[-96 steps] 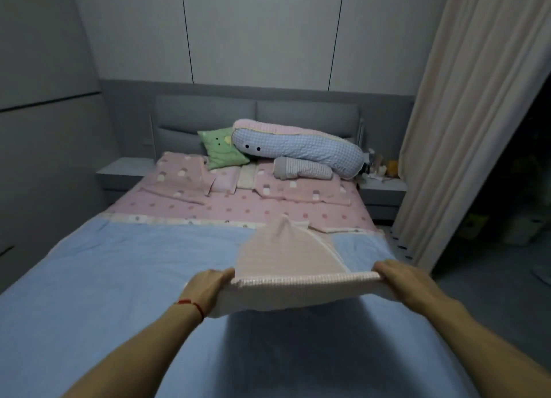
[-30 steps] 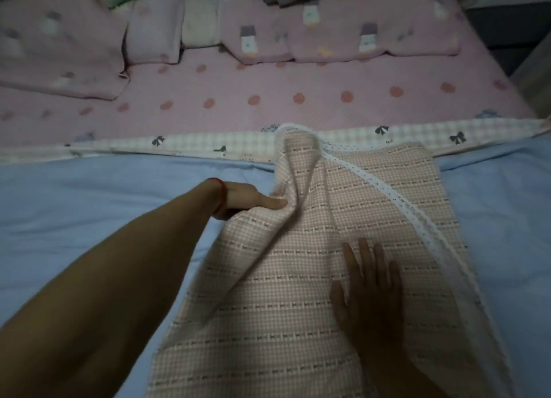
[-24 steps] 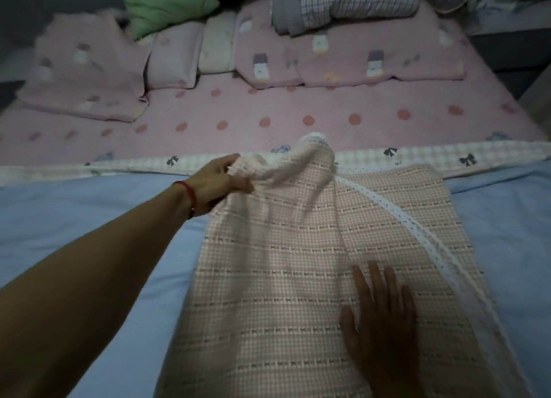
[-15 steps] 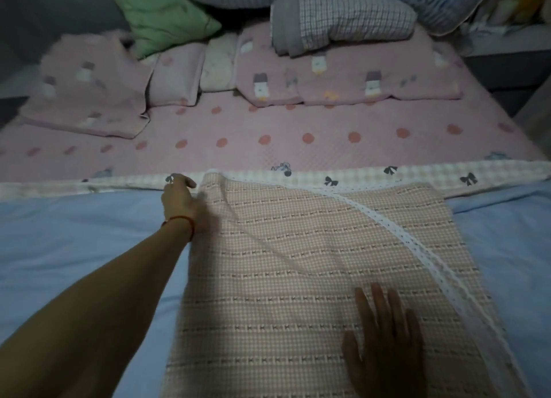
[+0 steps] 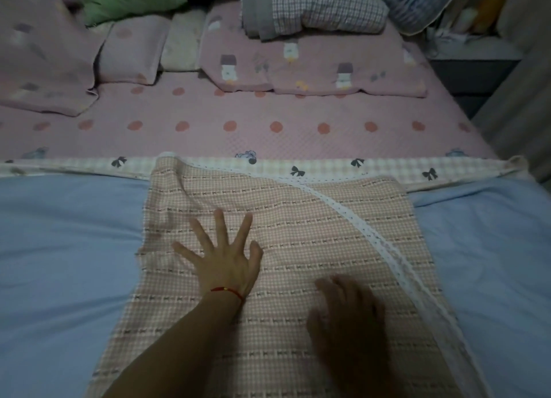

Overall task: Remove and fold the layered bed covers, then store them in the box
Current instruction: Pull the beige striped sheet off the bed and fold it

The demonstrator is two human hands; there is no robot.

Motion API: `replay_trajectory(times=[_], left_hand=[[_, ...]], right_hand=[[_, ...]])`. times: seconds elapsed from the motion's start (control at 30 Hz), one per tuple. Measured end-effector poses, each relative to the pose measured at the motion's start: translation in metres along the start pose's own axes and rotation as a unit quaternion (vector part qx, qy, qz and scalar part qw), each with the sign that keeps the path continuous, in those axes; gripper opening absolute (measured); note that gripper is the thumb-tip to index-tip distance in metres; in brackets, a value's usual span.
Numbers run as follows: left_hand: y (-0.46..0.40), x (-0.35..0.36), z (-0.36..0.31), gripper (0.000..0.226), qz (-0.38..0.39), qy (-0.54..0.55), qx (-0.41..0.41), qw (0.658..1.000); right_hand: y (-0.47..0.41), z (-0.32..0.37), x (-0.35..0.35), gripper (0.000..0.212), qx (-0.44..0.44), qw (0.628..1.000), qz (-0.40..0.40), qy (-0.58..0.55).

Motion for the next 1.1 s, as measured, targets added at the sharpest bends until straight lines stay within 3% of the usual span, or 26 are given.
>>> replay_trajectory(times=[0.07,0.13,0.2,0.27,0.33,0.43,0.57,0.63,0.7,0.73,0.83,0.9,1.0,1.1], left_hand=[[-0.004,0.004,-0.001,0.062,-0.012,0.013,0.000,1.000],[-0.006,0.008,-0.001,0.062,-0.025,0.019,0.009,0.999],[-0.004,0.007,-0.002,0.064,-0.045,0.025,0.020,0.998],[-0.004,0.005,-0.001,0.066,-0.052,0.040,0.018,0.998],[-0.004,0.002,-0.002,0.065,-0.056,0.050,0.022,0.997],[-0.001,-0.001,-0.007,0.063,-0.069,0.049,0.081,0.993],[-0.004,0.004,-0.007,0.061,-0.078,0.037,0.098,0.991],[-0.005,0.005,-0.008,0.061,-0.075,0.040,0.095,0.992],[-0.006,0.006,-0.008,0.061,-0.063,0.038,0.095,0.993],[-0.006,0.006,-0.007,0.061,-0.059,0.034,0.091,0.994],[-0.007,0.007,-0.006,0.059,-0.043,0.030,0.080,0.995],[-0.017,0.009,-0.010,0.058,-0.023,0.028,0.081,0.996],[-0.023,0.008,-0.007,0.061,0.067,0.041,0.092,0.993],[0.036,-0.021,0.007,0.062,0.105,0.078,0.096,0.987]], right_hand=[[-0.066,-0.028,-0.008,0.035,0.035,0.998,-0.040,0.012],[-0.136,-0.071,-0.014,0.041,0.167,0.985,-0.041,0.008],[-0.180,-0.112,-0.007,0.064,0.327,0.944,0.026,-0.026],[-0.204,-0.133,-0.002,0.076,0.391,0.912,0.107,-0.052],[-0.225,-0.145,-0.012,0.056,0.370,0.915,0.116,-0.111],[-0.233,-0.157,-0.033,0.024,0.289,0.954,0.005,-0.084],[-0.219,-0.133,-0.019,0.041,0.319,0.946,-0.052,0.006],[-0.195,-0.083,-0.023,0.062,0.177,0.980,-0.070,0.058],[-0.133,-0.033,-0.013,0.068,0.034,0.994,-0.023,0.100],[-0.095,-0.019,-0.002,0.070,0.003,0.993,0.015,0.114],[-0.039,-0.025,0.039,0.070,0.016,0.980,0.120,0.159],[-0.055,-0.033,0.056,0.071,0.026,0.980,0.126,0.152],[-0.056,-0.039,0.064,0.072,0.045,0.973,0.171,0.146],[-0.051,-0.041,0.066,0.075,0.060,0.970,0.203,0.116]])
Point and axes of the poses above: each hand's wrist, its own y-axis away from the middle knuckle, its own x-axis out of the palm, z = x × y, the point moved 5 cm from there along -y, towards the middle knuckle
